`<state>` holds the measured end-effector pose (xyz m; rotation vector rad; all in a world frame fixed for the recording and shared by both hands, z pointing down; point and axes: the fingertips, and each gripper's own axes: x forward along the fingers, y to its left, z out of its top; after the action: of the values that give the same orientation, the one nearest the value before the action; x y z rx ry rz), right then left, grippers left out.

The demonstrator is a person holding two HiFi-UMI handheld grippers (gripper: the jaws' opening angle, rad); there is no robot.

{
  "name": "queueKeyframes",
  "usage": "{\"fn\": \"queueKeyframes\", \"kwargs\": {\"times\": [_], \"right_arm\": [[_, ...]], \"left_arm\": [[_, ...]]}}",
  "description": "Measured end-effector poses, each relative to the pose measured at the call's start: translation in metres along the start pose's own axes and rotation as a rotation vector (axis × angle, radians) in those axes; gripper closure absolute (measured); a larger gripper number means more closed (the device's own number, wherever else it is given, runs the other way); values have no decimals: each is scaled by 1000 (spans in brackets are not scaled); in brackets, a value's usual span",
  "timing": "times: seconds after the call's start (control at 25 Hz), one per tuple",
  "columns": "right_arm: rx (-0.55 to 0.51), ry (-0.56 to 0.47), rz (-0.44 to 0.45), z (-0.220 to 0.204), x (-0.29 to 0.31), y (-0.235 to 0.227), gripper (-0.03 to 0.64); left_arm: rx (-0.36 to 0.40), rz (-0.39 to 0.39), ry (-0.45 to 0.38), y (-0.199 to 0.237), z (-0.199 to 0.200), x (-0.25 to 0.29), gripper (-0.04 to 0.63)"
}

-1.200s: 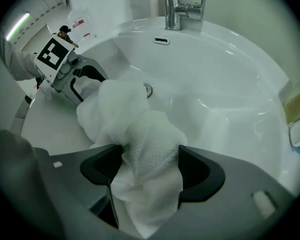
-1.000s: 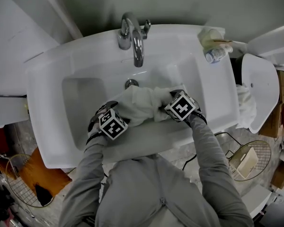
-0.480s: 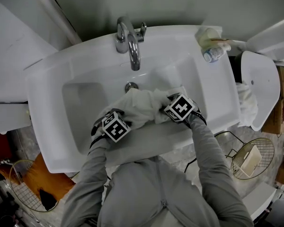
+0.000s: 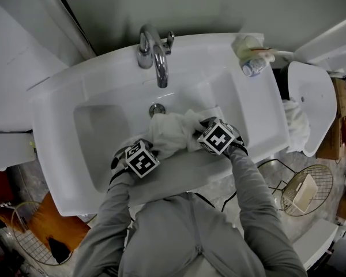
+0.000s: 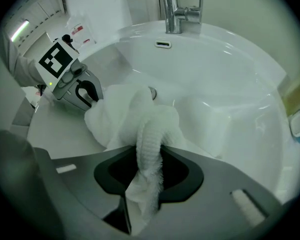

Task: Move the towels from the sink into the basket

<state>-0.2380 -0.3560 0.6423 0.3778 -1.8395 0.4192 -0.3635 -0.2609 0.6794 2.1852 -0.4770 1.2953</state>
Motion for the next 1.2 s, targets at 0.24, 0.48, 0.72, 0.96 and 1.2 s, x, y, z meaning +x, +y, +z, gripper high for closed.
{"fn": "queueKeyframes", "kwargs": {"times": [0.24,0.48,0.72,0.96,1.2], "right_arm": [[24,-80,-58,6,-21,-6,508],[77,-190,-138,16,-57,-17,508],[162,-352,-236,22,-109,-29,508],[251,-511,-354,12,-180,-40,509],[322,-666,-485,-29,-259,-40,508]], "left_arm": [[-12,76,-48,13,8,-19,497],[-72,147,-163,30,27,-51,497],[-79,199,-341,32,71,-92,499],[-48,245,-520,30,118,-138,500],[31,265,-647,-9,172,-171,500]]}}
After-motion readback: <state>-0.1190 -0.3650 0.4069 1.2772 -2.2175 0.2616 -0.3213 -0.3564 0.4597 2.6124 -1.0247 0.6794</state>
